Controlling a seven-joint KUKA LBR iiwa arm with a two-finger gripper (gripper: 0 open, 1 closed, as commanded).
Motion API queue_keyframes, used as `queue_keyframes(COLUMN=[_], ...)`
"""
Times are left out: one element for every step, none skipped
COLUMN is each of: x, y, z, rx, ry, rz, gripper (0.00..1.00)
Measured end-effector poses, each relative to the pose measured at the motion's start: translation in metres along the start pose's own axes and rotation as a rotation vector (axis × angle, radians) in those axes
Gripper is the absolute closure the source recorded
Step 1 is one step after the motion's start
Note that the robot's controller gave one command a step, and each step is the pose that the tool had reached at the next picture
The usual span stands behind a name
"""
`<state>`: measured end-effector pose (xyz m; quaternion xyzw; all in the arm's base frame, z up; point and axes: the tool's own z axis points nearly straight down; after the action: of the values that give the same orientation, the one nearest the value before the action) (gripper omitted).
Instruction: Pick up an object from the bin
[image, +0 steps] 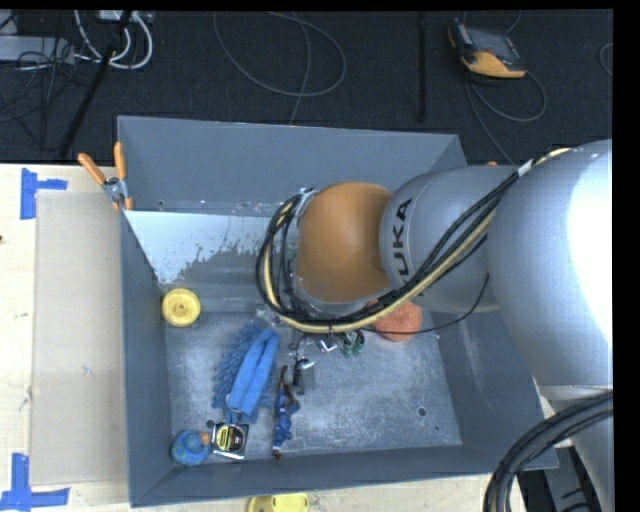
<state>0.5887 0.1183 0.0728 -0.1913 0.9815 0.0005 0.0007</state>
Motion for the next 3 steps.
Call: queue_keyframes(x=[0.0012,0.0004,-0.0001], y=[0.0023,0.0101,0.0116], z=[0.0002,0.0026,0.0029], rx=[0.0,0.0,0.001], ry=[0.001,0.003,0.002], rz=[-0.04,0.196,0.23], gripper=[0.0,1.0,0.0])
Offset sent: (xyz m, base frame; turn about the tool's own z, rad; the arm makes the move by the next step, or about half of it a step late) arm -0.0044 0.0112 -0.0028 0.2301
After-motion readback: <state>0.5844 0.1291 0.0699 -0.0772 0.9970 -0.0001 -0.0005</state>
